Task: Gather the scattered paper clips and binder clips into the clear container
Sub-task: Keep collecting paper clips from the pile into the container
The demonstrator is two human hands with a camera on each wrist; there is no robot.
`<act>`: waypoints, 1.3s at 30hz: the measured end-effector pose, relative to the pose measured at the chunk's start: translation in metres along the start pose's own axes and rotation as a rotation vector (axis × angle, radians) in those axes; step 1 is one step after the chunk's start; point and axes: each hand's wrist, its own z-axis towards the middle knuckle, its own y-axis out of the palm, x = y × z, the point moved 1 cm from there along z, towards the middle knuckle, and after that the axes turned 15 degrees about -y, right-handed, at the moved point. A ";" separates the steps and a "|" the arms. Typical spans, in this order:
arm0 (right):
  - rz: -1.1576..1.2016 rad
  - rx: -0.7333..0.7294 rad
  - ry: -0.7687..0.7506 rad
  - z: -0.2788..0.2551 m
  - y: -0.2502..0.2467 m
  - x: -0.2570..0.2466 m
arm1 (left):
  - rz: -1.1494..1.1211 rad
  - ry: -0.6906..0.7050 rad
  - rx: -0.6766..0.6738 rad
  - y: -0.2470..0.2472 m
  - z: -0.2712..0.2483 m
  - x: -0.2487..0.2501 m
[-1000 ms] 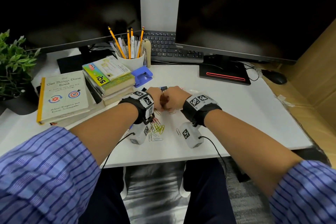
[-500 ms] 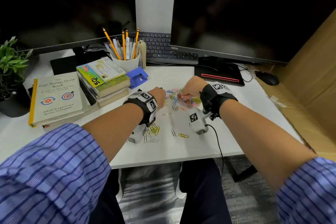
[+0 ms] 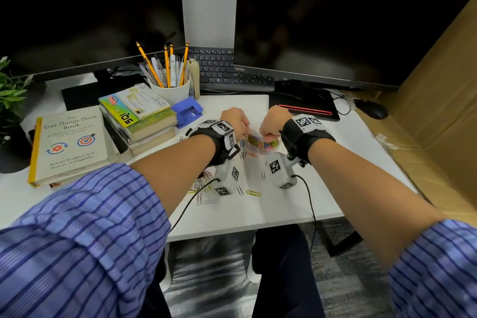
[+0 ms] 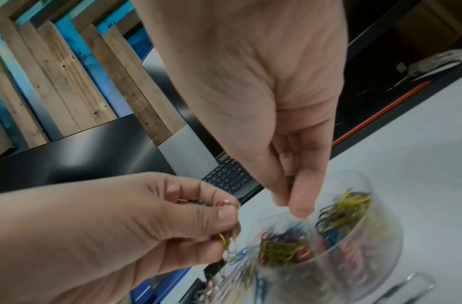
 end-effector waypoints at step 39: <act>0.128 -0.009 -0.185 -0.024 0.009 0.034 | 0.348 0.195 -0.061 0.034 0.007 0.021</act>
